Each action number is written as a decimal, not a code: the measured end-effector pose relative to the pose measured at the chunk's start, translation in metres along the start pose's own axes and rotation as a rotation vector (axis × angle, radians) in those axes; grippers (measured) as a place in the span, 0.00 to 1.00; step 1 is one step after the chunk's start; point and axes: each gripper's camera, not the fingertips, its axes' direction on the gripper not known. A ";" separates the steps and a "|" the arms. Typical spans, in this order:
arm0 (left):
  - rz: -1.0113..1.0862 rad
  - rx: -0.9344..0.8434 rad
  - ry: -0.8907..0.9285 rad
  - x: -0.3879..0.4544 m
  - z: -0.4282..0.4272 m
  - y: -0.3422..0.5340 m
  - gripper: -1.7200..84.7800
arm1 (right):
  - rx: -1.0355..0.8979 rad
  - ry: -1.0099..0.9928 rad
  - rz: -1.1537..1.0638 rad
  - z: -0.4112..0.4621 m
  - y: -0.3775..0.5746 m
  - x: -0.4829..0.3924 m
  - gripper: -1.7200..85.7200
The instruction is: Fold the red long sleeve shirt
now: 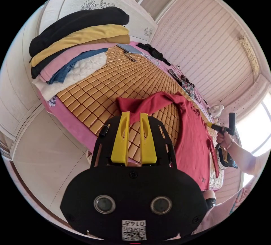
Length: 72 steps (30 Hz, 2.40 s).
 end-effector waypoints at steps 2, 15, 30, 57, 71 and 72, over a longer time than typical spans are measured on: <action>0.010 -0.037 -0.038 -0.008 0.010 -0.010 0.06 | -0.020 0.006 0.067 0.012 0.037 -0.004 0.05; 0.153 0.160 -0.163 -0.012 -0.019 -0.076 0.03 | 0.010 0.054 0.152 0.034 0.085 -0.021 0.07; -0.027 -0.126 -0.160 -0.053 0.050 -0.075 0.08 | -0.086 0.117 -0.096 0.123 -0.085 -0.039 0.10; 0.761 -0.292 0.855 0.355 0.071 0.129 0.07 | 0.226 0.462 0.553 -0.045 0.175 -0.068 0.12; 0.706 -0.189 0.199 0.365 0.182 0.054 0.08 | -0.096 0.677 0.309 0.041 0.091 -0.104 0.09; 0.715 -0.158 0.163 0.375 0.192 0.045 0.08 | -0.081 0.682 0.319 0.031 0.088 -0.107 0.08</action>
